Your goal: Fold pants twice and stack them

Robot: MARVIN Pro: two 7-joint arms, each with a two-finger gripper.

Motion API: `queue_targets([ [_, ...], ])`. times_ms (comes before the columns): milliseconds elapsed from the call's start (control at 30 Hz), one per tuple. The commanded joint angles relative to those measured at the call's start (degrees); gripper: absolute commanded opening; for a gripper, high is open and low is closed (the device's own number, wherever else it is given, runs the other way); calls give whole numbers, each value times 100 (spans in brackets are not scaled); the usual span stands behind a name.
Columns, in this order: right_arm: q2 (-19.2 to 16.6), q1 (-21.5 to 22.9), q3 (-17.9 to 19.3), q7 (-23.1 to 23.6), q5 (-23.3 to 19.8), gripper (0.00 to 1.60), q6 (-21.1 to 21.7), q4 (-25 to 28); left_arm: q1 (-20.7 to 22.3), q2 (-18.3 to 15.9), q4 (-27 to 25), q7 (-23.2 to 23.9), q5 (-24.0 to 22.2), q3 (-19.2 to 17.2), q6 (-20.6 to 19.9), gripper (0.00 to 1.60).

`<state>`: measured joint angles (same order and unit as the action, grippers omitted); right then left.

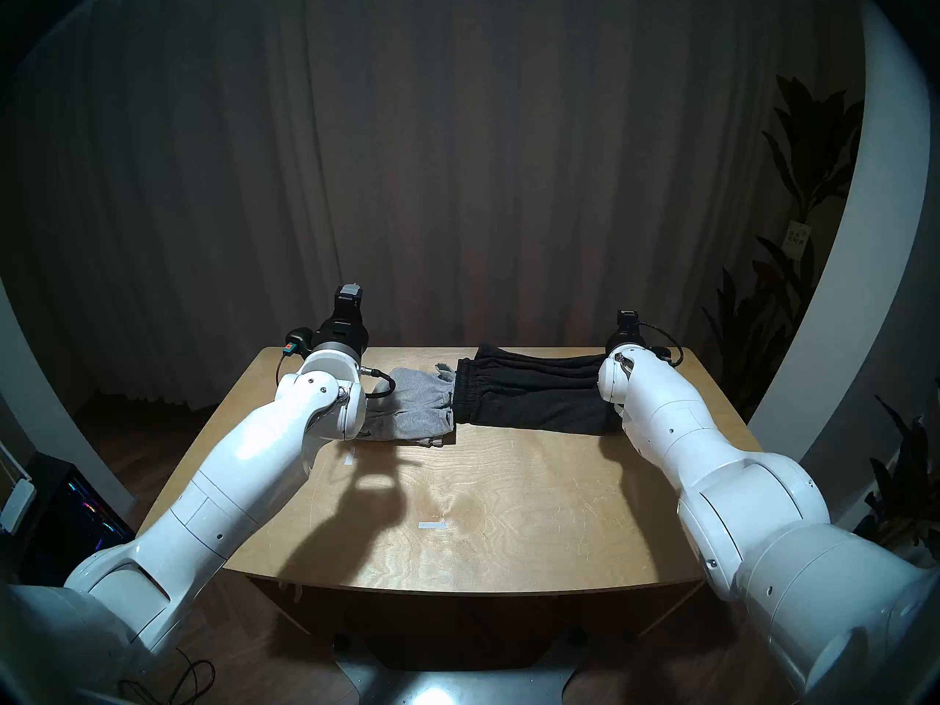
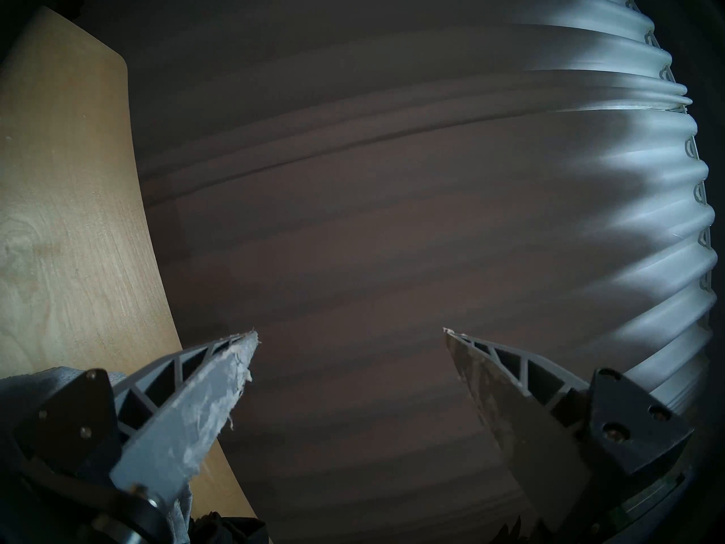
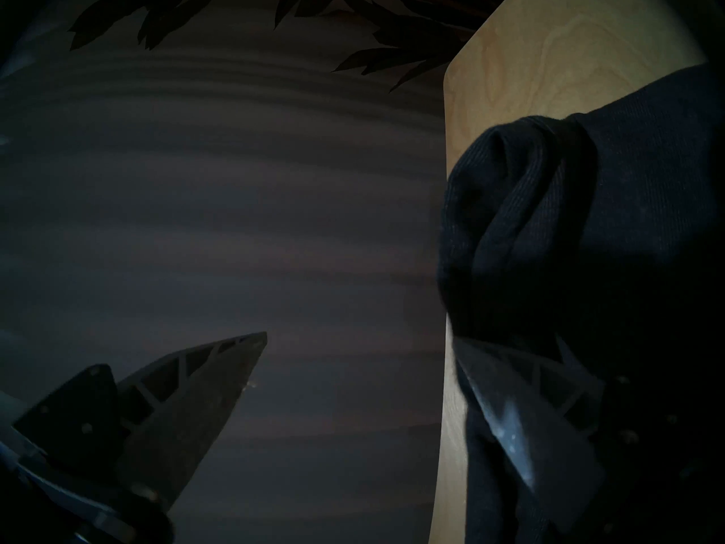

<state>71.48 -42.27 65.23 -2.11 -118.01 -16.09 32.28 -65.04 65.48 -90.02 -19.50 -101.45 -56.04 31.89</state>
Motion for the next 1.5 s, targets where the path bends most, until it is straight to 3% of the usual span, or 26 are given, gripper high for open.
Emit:
queue_targets([
  [0,140,618,-26,156,69,160,93,-274,-157,-247,-555,-204,77,-84,124,160],
  [200,255,843,-35,281,98,160,153,-526,-295,-398,-902,-470,127,-121,209,160],
  [400,290,806,46,781,66,160,178,-628,-518,-674,-1382,-871,213,-181,319,160],
  [500,171,457,165,1133,18,160,106,-84,-595,-760,-1501,-1025,212,-226,339,160],
  [600,127,337,212,1326,23,160,167,75,-605,-760,-1486,-1050,183,-251,327,160],
  [800,-54,-81,218,1308,54,160,177,630,-598,-737,-1400,-1111,140,-274,309,160],
  [1467,-672,-1022,467,1497,40,160,101,1602,-574,-761,-1248,-1147,103,-247,285,160],
])
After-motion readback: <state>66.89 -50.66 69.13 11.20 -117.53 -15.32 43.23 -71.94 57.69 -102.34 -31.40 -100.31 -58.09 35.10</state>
